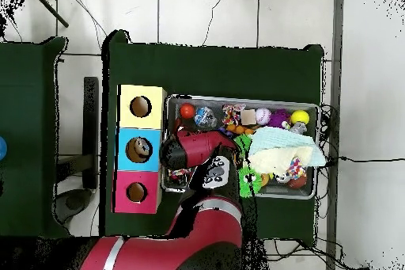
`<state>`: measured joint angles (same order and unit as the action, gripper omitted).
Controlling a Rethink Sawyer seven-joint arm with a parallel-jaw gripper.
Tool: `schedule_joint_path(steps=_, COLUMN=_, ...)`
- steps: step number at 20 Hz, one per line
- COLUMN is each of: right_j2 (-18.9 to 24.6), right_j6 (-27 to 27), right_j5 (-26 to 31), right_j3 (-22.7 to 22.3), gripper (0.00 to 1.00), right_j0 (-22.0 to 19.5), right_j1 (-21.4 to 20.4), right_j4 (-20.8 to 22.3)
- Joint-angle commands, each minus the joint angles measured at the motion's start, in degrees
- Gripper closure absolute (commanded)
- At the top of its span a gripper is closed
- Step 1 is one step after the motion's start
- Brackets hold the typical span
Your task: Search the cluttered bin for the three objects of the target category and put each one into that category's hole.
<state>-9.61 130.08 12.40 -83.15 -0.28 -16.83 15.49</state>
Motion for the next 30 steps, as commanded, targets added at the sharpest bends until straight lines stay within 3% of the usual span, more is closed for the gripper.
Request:
schedule_joint_path(steps=1, right_j2=5.03, right_j6=0.28, right_j5=-0.43, right_j3=12.45, gripper=0.0, right_j0=3.09, right_j1=7.76, right_j4=0.61)
schedule_joint_path(steps=6, right_j2=1.17, right_j6=1.43, right_j5=0.64, right_j3=14.49, gripper=0.0, right_j0=7.83, right_j1=7.38, right_j4=1.83)
schedule_joint_path(steps=9, right_j2=1.17, right_j6=1.89, right_j5=1.73, right_j3=14.96, gripper=0.0, right_j0=8.82, right_j1=7.24, right_j4=1.42)
schedule_joint_path(steps=18, right_j2=4.24, right_j6=1.19, right_j5=4.86, right_j3=15.94, gripper=0.0, right_j0=10.35, right_j1=5.81, right_j4=-0.31)
schedule_joint_path(steps=30, right_j2=12.01, right_j6=1.48, right_j5=4.79, right_j3=14.23, gripper=0.0, right_j0=6.6, right_j1=2.88, right_j4=-3.8)
